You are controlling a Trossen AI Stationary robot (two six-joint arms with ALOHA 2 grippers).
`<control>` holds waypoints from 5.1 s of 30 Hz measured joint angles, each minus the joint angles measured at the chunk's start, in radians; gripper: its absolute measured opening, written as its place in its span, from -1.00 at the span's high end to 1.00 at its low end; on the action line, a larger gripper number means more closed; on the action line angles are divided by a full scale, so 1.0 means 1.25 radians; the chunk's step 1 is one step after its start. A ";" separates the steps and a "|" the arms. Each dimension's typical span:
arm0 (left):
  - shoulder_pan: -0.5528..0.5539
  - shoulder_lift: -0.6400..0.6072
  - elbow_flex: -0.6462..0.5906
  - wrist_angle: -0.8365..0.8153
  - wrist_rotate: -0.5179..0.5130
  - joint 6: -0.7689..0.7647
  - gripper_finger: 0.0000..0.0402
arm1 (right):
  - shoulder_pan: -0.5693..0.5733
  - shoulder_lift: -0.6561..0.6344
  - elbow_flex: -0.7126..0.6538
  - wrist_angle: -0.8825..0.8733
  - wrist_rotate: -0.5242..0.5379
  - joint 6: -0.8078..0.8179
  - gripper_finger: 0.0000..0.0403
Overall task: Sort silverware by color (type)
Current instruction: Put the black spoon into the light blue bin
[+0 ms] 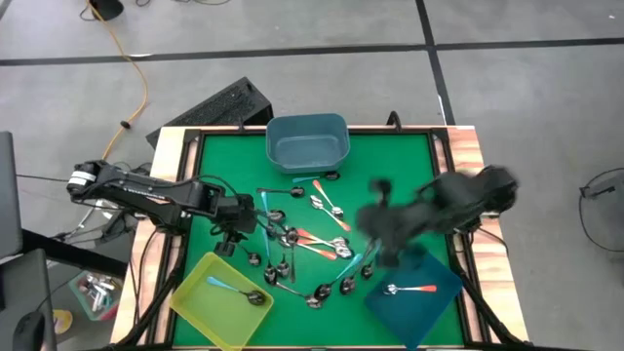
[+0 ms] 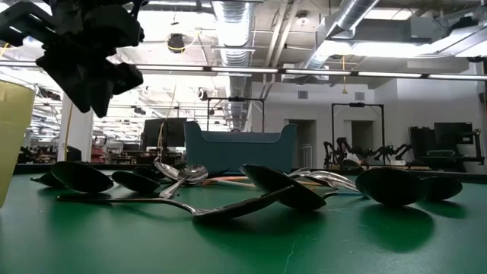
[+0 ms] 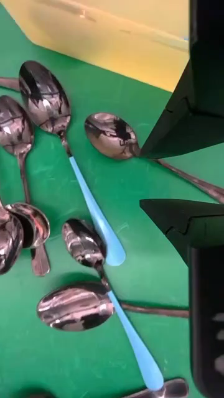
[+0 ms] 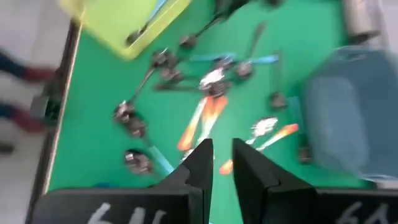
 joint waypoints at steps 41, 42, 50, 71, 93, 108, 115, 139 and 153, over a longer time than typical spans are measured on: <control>-0.104 0.016 -0.086 0.014 -0.074 0.252 0.15 | -0.065 -0.523 -1.096 0.870 -0.015 0.135 0.63; -0.104 0.024 -0.086 0.019 -0.072 0.256 0.15 | -0.065 -0.523 -1.096 0.872 -0.015 0.134 0.63; -0.104 0.132 -0.086 0.036 -0.073 0.289 0.15 | -0.065 -0.523 -1.096 0.873 -0.015 0.138 0.63; -0.103 0.239 -0.083 0.065 -0.072 0.335 0.75 | -0.063 -0.523 -1.096 0.885 -0.013 0.148 0.63; -0.051 0.203 0.023 0.026 -0.072 0.201 1.00 | -0.063 -0.523 -1.096 0.901 0.008 0.147 0.63; 0.071 -0.119 0.135 0.263 -0.114 0.010 1.00 | -0.091 -0.522 -1.095 1.059 0.092 0.086 0.63; 0.080 -0.192 0.136 0.452 -0.113 -0.056 1.00 | -0.154 -0.522 -1.095 1.265 0.069 -0.010 0.62; 0.080 -0.063 0.135 0.638 -0.111 -0.055 1.00 | -0.243 -0.153 -0.805 1.467 -0.083 -0.188 -0.27; 0.079 -0.056 0.135 0.663 -0.091 -0.049 1.00 | -0.250 -0.136 -0.759 1.434 -0.102 -0.218 0.06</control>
